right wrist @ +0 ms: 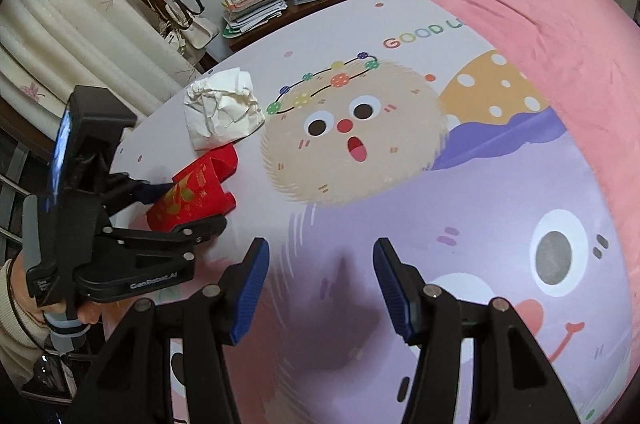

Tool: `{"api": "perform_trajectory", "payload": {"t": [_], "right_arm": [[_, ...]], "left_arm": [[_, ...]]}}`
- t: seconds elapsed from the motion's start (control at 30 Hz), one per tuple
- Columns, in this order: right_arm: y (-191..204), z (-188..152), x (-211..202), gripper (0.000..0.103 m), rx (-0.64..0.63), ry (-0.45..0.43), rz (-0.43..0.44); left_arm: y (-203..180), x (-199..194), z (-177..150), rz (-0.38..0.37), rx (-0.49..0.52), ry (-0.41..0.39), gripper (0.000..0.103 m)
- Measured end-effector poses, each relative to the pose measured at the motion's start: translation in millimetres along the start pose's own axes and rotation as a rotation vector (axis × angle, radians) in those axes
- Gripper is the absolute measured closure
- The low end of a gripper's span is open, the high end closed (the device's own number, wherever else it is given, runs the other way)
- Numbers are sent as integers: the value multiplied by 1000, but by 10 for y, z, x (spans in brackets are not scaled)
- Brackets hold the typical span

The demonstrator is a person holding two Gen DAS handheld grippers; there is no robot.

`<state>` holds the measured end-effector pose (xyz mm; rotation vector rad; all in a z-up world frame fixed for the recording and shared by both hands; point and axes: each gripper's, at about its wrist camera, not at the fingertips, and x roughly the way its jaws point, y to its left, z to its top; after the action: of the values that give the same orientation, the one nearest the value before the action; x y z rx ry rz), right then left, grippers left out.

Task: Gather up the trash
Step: 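Grasp the red envelope with the left tool while the right tool grasps the white tissue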

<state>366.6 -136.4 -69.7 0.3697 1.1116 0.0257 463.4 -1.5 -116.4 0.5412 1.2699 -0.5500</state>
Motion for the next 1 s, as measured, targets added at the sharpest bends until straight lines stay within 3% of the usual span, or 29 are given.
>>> {"api": "perform_trajectory", "payload": {"t": [0.1,0.13,0.33,0.53,0.67,0.77,0.83,1.0], "right_arm": [[73,49,50,51,-9,9,21],[94,67,59,51,-14,9,25],[308,274,146,51,-43,8,48],[608,564,275,51,-105,-11,60],[808,800,449,50,-152,-16,65],[931,980,610,43,-175,-8,53],[998,1075,717,32,-191,5,41],[1162,1249,995,29,-237,38,23]], "left_arm": [[18,-60,-55,-24,-9,-28,89],[22,-93,-77,-30,-11,-36,90],[112,-330,-275,-63,-70,-94,91],[451,-521,-480,-97,-243,-135,92],[682,-590,-603,-74,-363,-144,91],[801,-633,-693,-48,-431,-156,91],[879,-622,-744,-62,-462,-158,91],[950,-533,-840,-74,-491,-145,91]]}}
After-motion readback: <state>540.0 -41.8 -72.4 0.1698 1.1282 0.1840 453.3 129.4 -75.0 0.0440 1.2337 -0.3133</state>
